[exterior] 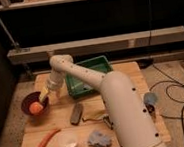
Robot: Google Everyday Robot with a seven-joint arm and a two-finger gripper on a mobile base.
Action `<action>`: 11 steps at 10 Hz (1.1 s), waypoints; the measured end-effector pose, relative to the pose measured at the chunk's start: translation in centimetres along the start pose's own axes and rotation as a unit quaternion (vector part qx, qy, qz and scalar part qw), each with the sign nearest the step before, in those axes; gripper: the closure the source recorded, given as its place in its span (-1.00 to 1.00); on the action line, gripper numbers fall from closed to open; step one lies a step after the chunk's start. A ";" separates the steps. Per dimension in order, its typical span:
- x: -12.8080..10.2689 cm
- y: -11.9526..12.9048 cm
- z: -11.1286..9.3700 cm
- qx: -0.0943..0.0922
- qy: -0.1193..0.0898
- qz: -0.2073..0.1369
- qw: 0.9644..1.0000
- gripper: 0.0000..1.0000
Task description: Stack bowls into tray
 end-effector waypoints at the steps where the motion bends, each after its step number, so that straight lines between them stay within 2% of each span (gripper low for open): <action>1: 0.0 0.0 0.2 -0.003 -0.001 -0.001 1.000 -0.38; 8: 0.0 1.0 1.6 -0.014 -0.016 0.004 1.000 -0.33; 10: 0.0 1.0 1.9 -0.013 -0.019 0.003 1.000 -0.06; 11: 0.1 0.9 2.0 -0.012 -0.020 0.001 1.000 0.17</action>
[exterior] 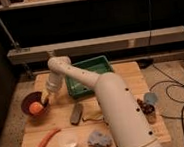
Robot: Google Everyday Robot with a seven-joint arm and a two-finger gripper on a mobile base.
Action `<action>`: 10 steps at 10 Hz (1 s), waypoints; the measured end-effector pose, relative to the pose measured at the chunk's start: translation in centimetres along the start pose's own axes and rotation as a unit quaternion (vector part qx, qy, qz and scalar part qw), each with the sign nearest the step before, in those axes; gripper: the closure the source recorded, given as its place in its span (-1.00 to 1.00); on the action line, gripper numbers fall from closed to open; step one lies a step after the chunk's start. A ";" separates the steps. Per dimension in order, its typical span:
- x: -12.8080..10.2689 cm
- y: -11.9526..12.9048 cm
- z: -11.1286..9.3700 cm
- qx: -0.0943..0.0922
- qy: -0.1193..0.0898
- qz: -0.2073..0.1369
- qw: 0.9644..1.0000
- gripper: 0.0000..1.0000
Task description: Stack bowls into tray
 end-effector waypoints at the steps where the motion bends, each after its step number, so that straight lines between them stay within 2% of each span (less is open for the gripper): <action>1: -0.1 -0.1 0.2 0.002 -0.002 -0.001 1.000 0.41; 4: -0.4 0.3 0.3 0.013 -0.001 0.002 1.000 0.96; 7: -0.3 0.3 0.1 0.016 0.001 0.002 1.000 1.00; 9: -0.1 0.1 -1.3 0.014 0.008 -0.003 1.000 1.00; 10: 0.4 -0.4 -3.1 0.012 0.015 -0.009 1.000 1.00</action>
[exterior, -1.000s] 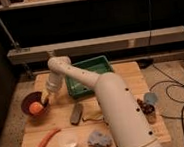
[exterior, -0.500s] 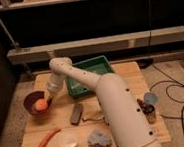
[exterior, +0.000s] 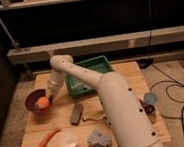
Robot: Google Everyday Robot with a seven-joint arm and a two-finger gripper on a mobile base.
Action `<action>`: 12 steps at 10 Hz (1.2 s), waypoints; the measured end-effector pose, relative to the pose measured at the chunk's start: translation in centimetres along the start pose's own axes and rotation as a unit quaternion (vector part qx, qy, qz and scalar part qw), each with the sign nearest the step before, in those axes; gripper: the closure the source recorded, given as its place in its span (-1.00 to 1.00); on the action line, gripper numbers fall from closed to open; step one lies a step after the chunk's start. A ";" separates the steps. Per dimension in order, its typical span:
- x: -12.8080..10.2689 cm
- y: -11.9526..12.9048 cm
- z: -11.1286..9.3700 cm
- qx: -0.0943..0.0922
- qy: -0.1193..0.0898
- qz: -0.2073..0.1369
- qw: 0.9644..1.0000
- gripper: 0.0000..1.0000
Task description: Stack bowls into tray
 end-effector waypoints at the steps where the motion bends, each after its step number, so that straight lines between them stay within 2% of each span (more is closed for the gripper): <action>1: 0.6 -0.5 -2.1 -0.002 0.007 -0.005 1.000 1.00; 2: 1.9 -0.4 -6.5 -0.004 0.027 -0.009 1.000 1.00; 4: 2.5 1.7 -10.9 0.000 0.055 0.001 0.998 1.00; 6: 2.1 4.8 -15.1 0.012 0.085 0.017 0.996 1.00; 7: 1.9 5.8 -16.1 0.014 0.092 0.021 0.995 1.00; 11: 1.9 5.5 -15.8 0.015 0.090 0.020 0.996 1.00; 12: 2.0 5.6 -15.8 0.010 0.092 0.024 0.995 1.00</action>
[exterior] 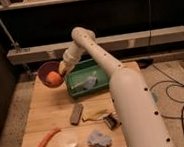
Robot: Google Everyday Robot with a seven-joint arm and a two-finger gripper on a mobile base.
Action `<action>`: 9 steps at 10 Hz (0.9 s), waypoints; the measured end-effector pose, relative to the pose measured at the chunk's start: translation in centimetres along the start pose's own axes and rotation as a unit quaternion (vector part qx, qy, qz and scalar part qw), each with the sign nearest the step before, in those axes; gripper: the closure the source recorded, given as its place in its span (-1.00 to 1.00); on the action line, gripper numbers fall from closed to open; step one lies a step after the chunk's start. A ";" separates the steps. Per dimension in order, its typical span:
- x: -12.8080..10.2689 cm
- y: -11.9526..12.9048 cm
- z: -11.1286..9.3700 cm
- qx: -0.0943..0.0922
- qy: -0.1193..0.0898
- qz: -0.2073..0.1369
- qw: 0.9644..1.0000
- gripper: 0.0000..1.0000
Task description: Stack bowls into tray
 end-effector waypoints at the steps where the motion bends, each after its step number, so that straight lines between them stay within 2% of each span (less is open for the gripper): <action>1: 0.1 0.3 -0.1 -0.018 0.015 0.019 1.000 1.00; 3: -0.5 2.0 -1.5 -0.054 0.056 0.077 0.994 1.00; 4: -1.0 3.0 -2.6 -0.072 0.086 0.113 0.987 1.00; 5: -1.3 3.9 -3.3 -0.081 0.106 0.140 0.981 1.00; 9: -1.6 6.3 -4.7 -0.104 0.135 0.208 0.963 1.00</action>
